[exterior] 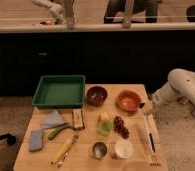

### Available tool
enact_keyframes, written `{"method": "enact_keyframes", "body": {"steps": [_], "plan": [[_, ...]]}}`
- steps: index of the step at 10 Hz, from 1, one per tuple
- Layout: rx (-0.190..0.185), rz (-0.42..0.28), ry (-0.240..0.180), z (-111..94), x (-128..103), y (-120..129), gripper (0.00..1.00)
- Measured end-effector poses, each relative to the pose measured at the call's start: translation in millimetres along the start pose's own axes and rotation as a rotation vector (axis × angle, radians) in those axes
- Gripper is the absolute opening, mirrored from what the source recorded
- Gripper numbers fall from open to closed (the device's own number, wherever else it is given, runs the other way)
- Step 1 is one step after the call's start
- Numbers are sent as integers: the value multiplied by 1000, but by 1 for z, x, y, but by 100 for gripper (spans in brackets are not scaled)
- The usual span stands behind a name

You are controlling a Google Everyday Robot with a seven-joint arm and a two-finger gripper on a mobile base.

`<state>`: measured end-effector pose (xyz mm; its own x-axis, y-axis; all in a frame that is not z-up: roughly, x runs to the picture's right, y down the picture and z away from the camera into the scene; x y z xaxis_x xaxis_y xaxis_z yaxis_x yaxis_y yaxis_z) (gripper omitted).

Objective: Place brush in table surface

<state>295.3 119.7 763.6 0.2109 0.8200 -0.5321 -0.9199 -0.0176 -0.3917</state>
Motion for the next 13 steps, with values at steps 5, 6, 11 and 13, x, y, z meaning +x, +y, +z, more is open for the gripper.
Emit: {"method": "enact_keyframes", "body": {"steps": [5,6,11,13], "plan": [[43,-96,-47,-39,16,26,0],[48,-109,-61,-47,19,30,0],[77,-185,-129,-82,39,52,0],[93,-202,-148,-89,45,57,0]]}}
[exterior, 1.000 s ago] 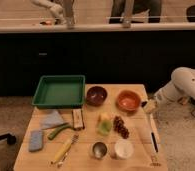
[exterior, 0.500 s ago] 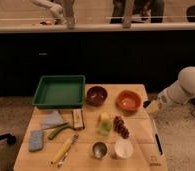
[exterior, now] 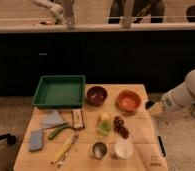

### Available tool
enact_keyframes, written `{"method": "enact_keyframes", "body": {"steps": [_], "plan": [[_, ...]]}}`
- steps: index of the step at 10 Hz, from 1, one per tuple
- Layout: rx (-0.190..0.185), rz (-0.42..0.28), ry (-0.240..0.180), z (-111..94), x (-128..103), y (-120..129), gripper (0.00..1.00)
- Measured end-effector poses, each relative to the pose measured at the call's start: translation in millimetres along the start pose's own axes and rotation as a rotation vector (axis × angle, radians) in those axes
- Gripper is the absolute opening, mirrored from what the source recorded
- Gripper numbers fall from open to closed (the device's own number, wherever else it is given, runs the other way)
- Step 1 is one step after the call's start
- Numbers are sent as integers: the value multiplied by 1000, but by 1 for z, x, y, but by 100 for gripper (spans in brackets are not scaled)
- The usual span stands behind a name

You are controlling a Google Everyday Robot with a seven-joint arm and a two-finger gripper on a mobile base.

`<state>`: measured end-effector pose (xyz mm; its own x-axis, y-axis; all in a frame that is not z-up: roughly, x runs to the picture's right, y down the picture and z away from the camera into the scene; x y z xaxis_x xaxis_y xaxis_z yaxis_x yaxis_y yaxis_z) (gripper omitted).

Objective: Place brush in table surface

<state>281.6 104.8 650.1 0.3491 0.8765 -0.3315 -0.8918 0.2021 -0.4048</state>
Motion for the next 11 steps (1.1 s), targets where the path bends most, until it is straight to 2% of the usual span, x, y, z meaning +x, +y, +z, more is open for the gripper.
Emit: {"method": "enact_keyframes", "body": {"steps": [4,11], "plan": [[44,-13,-28,-14,4,4,0],[69,-75,-54,-28,9,28,0]]}}
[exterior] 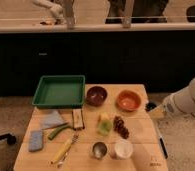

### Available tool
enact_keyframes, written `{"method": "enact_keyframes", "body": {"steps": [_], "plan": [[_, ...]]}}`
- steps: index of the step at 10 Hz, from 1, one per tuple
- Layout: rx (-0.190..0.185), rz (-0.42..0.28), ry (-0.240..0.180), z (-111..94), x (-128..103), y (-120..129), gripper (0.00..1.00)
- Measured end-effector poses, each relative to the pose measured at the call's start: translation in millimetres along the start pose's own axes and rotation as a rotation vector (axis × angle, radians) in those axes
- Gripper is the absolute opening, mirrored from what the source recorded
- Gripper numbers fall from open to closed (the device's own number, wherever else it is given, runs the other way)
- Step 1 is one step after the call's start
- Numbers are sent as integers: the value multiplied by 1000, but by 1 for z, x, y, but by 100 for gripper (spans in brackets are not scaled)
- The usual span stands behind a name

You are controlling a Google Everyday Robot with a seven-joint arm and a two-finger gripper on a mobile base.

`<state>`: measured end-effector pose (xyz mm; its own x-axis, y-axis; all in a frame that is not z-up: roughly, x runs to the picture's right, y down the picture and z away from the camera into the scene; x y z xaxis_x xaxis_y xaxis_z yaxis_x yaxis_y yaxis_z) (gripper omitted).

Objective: Place brush in table surface

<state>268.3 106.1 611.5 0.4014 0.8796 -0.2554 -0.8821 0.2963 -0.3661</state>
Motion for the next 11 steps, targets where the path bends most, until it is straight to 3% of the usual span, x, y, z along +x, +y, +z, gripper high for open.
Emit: {"method": "enact_keyframes", "body": {"steps": [4,11], "plan": [[5,7,15,8,-5,-2,0],[-15,30,108,59,-24,-10,0]]}}
